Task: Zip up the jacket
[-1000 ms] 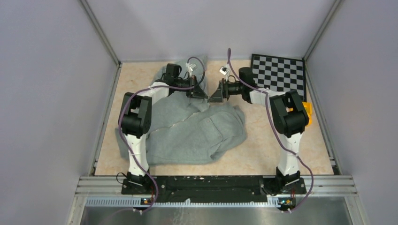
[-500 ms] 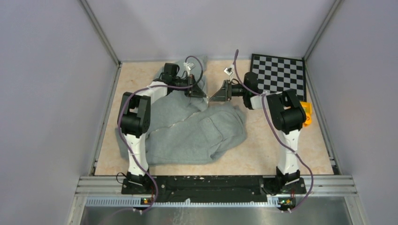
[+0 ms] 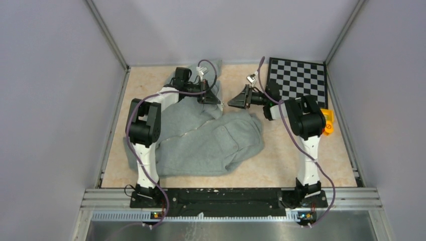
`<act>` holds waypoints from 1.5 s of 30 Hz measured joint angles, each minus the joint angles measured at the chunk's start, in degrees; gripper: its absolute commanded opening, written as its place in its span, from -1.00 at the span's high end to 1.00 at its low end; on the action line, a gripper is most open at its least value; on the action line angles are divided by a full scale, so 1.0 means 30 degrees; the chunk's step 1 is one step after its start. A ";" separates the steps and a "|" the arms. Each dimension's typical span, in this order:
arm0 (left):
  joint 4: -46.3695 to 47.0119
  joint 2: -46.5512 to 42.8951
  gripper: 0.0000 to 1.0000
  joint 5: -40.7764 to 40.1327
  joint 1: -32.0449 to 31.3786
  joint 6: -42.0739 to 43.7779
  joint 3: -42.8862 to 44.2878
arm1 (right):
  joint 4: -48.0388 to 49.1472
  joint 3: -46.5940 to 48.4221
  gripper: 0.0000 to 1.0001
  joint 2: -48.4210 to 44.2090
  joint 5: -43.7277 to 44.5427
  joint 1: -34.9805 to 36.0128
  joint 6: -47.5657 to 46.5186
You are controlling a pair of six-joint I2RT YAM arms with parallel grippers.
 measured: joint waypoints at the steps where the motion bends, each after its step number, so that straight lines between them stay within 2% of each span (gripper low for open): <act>1: 0.0058 0.0000 1.00 0.0000 0.0000 -0.0015 0.0000 | -0.1858 -0.0277 0.06 -0.0474 0.0874 -0.0058 -0.1188; 8: -0.0051 0.0000 1.00 -0.0423 0.0000 0.0022 0.0000 | -1.3959 0.0175 0.11 -0.3133 0.7745 -0.0576 -0.8517; 13: -0.0831 0.0000 1.00 -0.1355 0.0000 0.0437 0.0000 | -2.0006 0.1457 0.13 -0.3417 1.1774 -0.0794 -1.2182; 15: -0.1209 0.0000 1.00 -0.1727 0.0000 0.0525 0.0007 | -2.0946 0.1508 0.13 -0.3475 1.2167 -0.0823 -1.2808; 20: -0.1668 0.0000 1.00 -0.2186 0.0000 0.0554 0.0015 | -2.1821 0.0991 0.21 -0.4146 1.2284 -0.0823 -1.3784; 27: -0.1807 0.0000 1.00 -0.2259 0.0000 0.0517 0.0015 | -2.1609 0.0379 0.20 -0.4248 1.0724 -0.0801 -1.3704; 29: -0.1814 0.0000 1.00 -0.2259 0.0000 0.0503 0.0015 | -2.1456 0.0066 0.29 -0.4364 1.0353 -0.0794 -1.3559; 32: -0.1821 0.0000 1.00 -0.2251 -0.0036 0.0488 0.0015 | -2.1376 -0.0160 0.61 -0.4364 1.0083 -0.0750 -1.3427; 33: -0.1821 0.0000 1.00 -0.2244 -0.0036 0.0481 0.0015 | -2.1252 -0.0321 0.64 -0.4393 1.0083 -0.0736 -1.3369; 34: -0.1821 0.0000 1.00 -0.2237 -0.0044 0.0466 0.0015 | -2.1158 -0.0452 0.63 -0.4422 1.0061 -0.0721 -1.3406; 36: -0.1807 0.0000 1.00 -0.2222 -0.0073 0.0415 0.0015 | -2.0786 -0.0940 0.37 -0.4590 0.9989 -0.0663 -1.3216; 38: -0.1800 0.0000 1.00 -0.2229 -0.0102 0.0415 0.0015 | -2.0312 -0.1450 0.27 -0.4998 0.9952 -0.0641 -1.2983; 41: -0.1807 0.0000 1.00 -0.2208 -0.0117 0.0415 0.0015 | -1.9482 -0.2637 0.28 -0.6207 1.0163 -0.0627 -1.2633; 45: -0.1792 0.0000 1.00 -0.2164 -0.0124 0.0401 0.0015 | -1.7493 -0.4218 0.47 -0.7541 1.0324 -0.0619 -1.1672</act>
